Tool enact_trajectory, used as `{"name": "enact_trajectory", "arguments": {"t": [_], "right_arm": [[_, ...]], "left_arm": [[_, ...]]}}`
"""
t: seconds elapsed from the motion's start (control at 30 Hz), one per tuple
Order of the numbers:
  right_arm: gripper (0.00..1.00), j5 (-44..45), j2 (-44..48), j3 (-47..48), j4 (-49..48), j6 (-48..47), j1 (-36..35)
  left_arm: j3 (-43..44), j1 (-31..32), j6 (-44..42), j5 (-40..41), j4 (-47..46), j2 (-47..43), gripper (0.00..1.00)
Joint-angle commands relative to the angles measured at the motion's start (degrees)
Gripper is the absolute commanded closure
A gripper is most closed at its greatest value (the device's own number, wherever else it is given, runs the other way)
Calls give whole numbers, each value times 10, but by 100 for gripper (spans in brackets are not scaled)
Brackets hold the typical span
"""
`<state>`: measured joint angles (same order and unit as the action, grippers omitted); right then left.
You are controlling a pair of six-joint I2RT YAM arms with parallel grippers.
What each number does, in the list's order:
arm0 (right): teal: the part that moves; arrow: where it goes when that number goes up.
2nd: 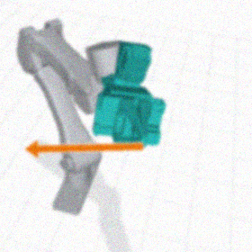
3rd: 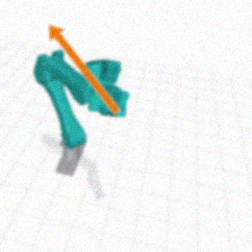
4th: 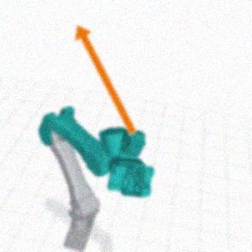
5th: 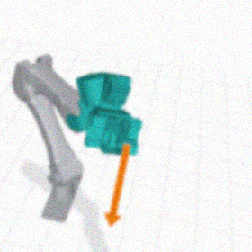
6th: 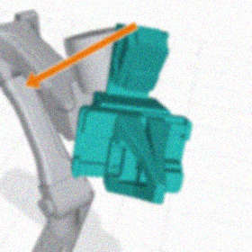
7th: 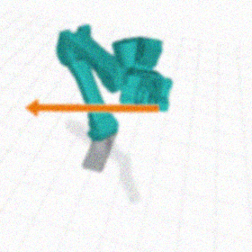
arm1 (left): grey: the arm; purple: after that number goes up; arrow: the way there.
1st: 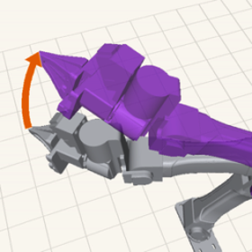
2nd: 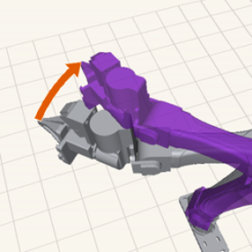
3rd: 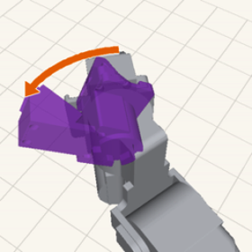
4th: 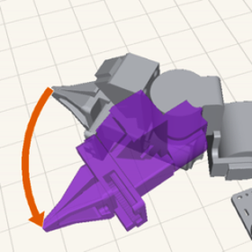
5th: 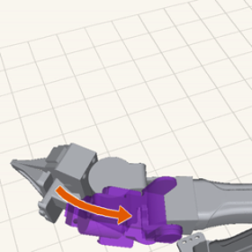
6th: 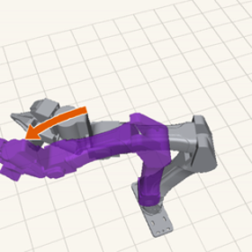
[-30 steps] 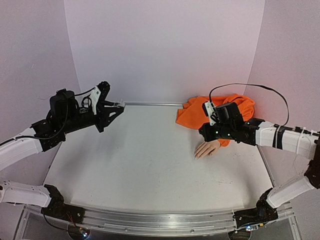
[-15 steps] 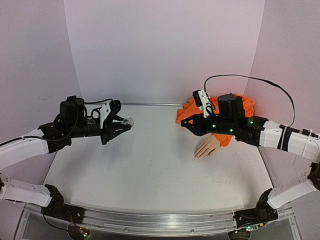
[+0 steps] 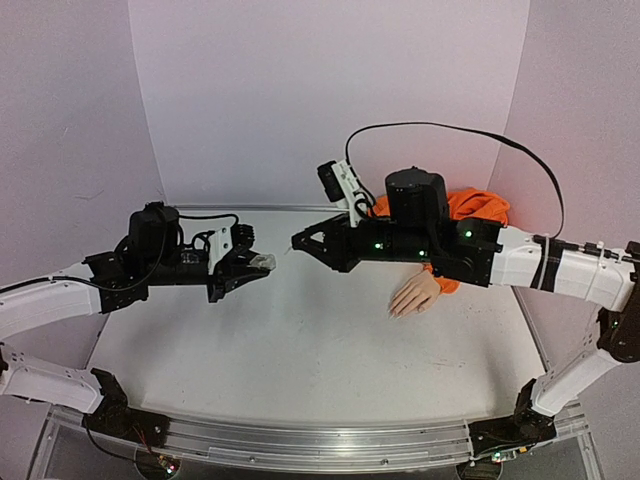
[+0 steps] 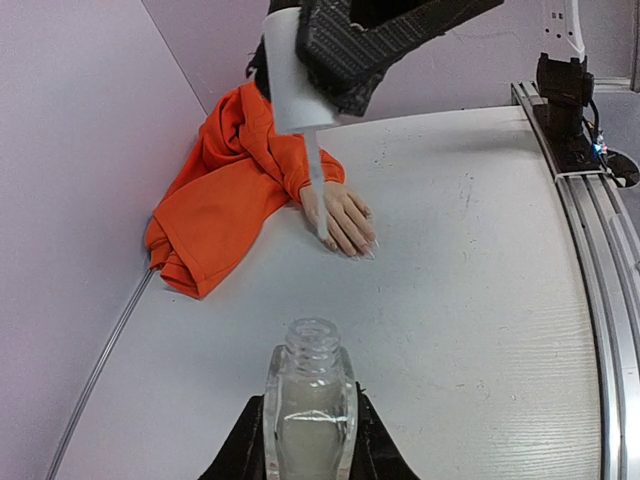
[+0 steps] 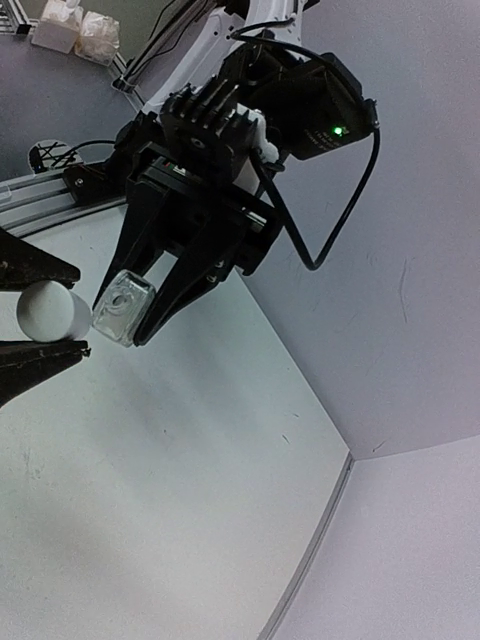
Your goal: Paint the nails
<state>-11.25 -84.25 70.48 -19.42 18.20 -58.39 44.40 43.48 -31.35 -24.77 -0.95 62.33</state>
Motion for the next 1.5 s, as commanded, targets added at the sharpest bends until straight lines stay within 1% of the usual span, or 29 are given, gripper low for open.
{"name": "enact_trajectory", "arguments": {"t": [0.0,0.4,1.07,1.47], "right_arm": [[100,-4,-21,48,-24,-11,-17],[100,-1,-35,63,-22,-20,-30],[100,16,-50,70,-20,-29,-30],[100,4,-68,75,-20,-27,-33]], "left_arm": [[1,8,-15,3,-19,-13,100],[3,10,-13,6,-19,-11,100],[5,10,-6,-2,-19,-9,100],[6,10,-4,-5,-19,-10,100]]}}
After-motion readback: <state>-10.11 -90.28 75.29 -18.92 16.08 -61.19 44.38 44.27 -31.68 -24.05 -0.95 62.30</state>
